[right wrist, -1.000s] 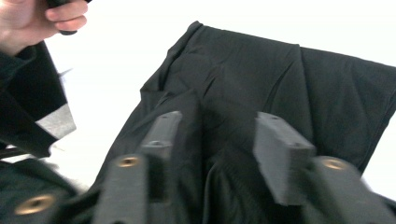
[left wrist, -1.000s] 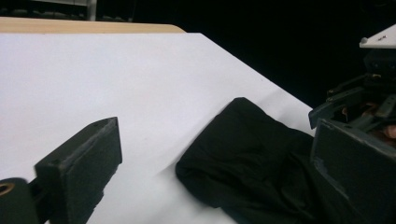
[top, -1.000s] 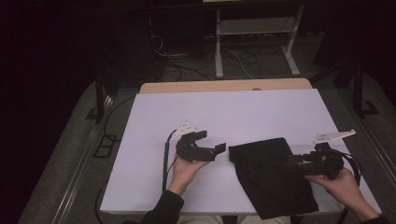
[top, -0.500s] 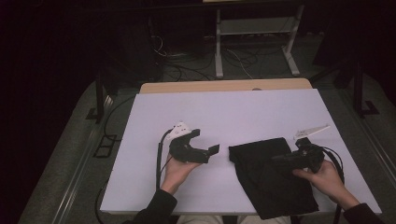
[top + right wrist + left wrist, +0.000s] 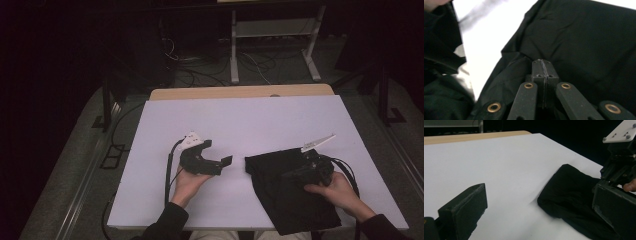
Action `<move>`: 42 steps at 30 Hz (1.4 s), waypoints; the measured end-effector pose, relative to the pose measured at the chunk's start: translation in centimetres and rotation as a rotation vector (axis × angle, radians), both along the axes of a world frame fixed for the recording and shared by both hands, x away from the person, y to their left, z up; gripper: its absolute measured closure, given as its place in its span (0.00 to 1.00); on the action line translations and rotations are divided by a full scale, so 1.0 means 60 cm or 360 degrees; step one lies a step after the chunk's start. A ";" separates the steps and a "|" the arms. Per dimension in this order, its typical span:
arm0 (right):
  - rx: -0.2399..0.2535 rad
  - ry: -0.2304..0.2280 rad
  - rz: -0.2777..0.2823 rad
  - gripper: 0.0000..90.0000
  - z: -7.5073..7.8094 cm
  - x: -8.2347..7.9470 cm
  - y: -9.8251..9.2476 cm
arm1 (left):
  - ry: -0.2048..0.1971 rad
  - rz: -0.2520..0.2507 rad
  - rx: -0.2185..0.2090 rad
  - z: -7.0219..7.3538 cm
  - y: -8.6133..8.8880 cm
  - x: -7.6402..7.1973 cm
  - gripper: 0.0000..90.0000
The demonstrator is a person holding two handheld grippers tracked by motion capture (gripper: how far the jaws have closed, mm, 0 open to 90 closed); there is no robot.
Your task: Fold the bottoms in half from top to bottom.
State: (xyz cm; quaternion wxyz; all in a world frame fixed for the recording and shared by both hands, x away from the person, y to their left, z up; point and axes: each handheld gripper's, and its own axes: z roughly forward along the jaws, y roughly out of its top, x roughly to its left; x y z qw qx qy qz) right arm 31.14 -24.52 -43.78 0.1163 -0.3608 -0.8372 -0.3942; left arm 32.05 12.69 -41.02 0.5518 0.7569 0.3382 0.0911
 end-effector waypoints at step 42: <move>0.0158 0.0068 0.0268 0.59 0.010 -0.057 0.003 | 0.0145 -0.0090 0.0042 -0.028 -0.086 0.015 0.00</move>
